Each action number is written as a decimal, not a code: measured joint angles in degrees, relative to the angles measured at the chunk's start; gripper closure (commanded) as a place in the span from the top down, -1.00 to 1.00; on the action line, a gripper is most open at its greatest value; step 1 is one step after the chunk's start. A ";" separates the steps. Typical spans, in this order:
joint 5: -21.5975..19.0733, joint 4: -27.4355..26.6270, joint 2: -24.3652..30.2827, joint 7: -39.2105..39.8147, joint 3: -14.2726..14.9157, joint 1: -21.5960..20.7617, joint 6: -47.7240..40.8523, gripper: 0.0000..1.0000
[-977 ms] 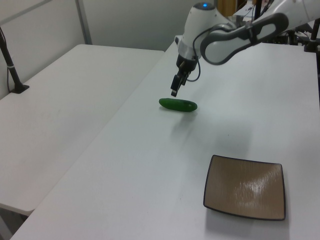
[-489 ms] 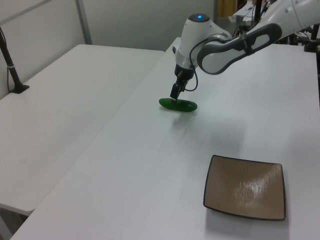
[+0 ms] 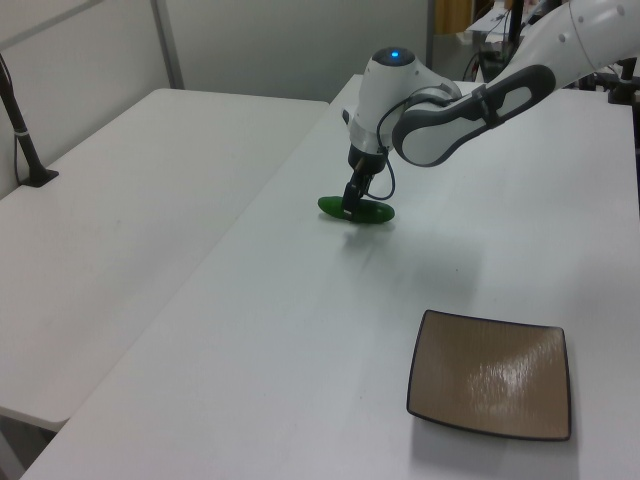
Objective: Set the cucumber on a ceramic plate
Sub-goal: 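Close the gripper around the middle of the cucumber, then lift the held cucumber up off the table, then carry the cucumber to the brown square plate and lower it on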
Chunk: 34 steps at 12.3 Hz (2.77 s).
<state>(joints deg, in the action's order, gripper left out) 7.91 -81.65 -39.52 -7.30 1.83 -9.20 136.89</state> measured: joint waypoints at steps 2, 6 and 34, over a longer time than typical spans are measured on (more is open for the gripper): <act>1.29 0.02 -0.56 0.00 0.00 0.00 0.01 0.47; 2.09 0.03 -0.78 0.00 0.00 0.00 0.01 -0.96; -5.65 -21.64 31.71 -23.45 -10.80 -23.59 -24.90 -0.98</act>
<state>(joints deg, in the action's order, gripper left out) 2.26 -103.28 -7.81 -30.75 -8.97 -32.79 111.99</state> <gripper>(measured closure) 0.555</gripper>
